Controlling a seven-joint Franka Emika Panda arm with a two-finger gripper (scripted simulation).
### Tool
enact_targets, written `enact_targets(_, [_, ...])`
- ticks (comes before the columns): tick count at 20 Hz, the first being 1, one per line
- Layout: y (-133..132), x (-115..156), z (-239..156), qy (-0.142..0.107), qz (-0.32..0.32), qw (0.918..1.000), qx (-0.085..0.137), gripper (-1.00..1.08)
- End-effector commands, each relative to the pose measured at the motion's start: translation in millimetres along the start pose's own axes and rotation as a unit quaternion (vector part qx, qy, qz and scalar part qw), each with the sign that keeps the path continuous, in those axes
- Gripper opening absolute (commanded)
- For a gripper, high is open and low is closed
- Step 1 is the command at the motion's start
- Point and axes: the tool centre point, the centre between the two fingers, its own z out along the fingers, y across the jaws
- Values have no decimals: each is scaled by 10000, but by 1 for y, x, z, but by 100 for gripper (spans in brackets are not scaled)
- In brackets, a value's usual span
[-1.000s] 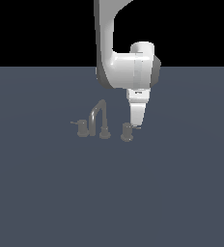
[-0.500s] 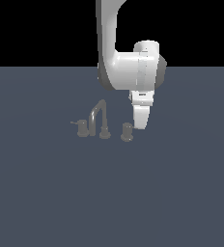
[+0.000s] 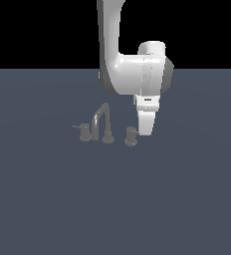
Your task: Turn on the faucet by rotating a designated handle.
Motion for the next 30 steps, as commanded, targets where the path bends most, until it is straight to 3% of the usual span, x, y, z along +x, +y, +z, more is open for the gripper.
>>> enact_targets(1, [16, -3, 0, -14, -11, 10000, -96, -100])
enact_targets(7, [32, -5, -1, -13, -1, 9999, -114, -100])
enact_targets(8, [28, 11, 0, 29, 107, 9999, -88, -100])
enact_targets(18, [54, -38, -1, -12, 3, 9999, -118, -100])
enact_targets(19, [54, -38, -1, -12, 3, 9999, -118, -100])
enact_targets(20, [49, -5, -1, 62, 237, 9997, -93, -100])
enact_targets(28, [43, -70, -1, -6, 21, 9999, -116, -100])
enact_targets(30, [42, -76, -1, -12, 1, 9999, -118, -100])
